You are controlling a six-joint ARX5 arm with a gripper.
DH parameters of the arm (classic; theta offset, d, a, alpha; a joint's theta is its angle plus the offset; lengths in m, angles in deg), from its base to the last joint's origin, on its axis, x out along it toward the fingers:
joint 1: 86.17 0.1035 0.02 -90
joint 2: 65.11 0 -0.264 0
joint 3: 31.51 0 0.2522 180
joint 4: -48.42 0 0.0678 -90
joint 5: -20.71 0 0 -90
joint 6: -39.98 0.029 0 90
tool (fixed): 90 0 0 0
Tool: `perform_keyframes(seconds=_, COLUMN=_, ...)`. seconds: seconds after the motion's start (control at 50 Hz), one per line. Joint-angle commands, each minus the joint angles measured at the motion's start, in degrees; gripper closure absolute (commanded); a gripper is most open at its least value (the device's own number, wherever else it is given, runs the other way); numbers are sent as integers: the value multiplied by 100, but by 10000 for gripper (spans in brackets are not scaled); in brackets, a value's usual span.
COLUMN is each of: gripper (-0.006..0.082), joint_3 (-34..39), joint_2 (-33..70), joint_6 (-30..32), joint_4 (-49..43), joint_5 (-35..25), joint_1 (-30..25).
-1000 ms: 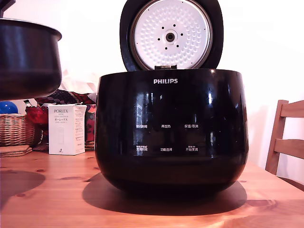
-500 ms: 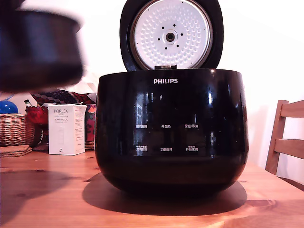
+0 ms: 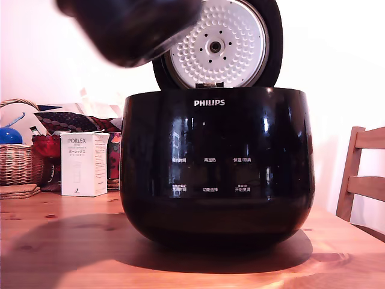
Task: Place the pot you are holding inside the rice cooker
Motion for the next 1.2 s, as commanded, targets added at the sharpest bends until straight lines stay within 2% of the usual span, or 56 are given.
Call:
perform_keyframes(seconds=0.0, gripper=788, joint_3=-129, joint_2=20, joint_6=11, joint_4=367, joint_5=-92, joint_1=-92)
perform_keyframes(seconds=0.22, gripper=788, joint_3=-129, joint_2=223, joint_6=11, joint_4=660, joint_5=-389, joint_1=-289)
perform_keyframes(seconds=0.62, gripper=789, joint_3=-129, joint_2=909, joint_6=369, joint_4=765, joint_5=-345, joint_1=-660)
perform_keyframes(seconds=0.74, gripper=789, joint_3=-129, joint_2=1104, joint_6=498, joint_4=758, joint_5=-94, joint_1=-715)
perform_keyframes(seconds=0.76, gripper=789, joint_3=-129, joint_2=1139, joint_6=726, joint_4=750, joint_5=-44, joint_1=-721)
perform_keyframes(seconds=0.94, gripper=789, joint_3=-129, joint_2=1423, joint_6=1078, joint_4=568, joint_5=435, joint_1=-737)
perform_keyframes(seconds=1.16, gripper=789, joint_3=-129, joint_2=1679, joint_6=1322, joint_4=310, joint_5=719, joint_1=-741)
perform_keyframes(seconds=1.18, gripper=789, joint_3=-129, joint_2=1694, joint_6=1526, joint_4=310, joint_5=734, joint_1=-750)
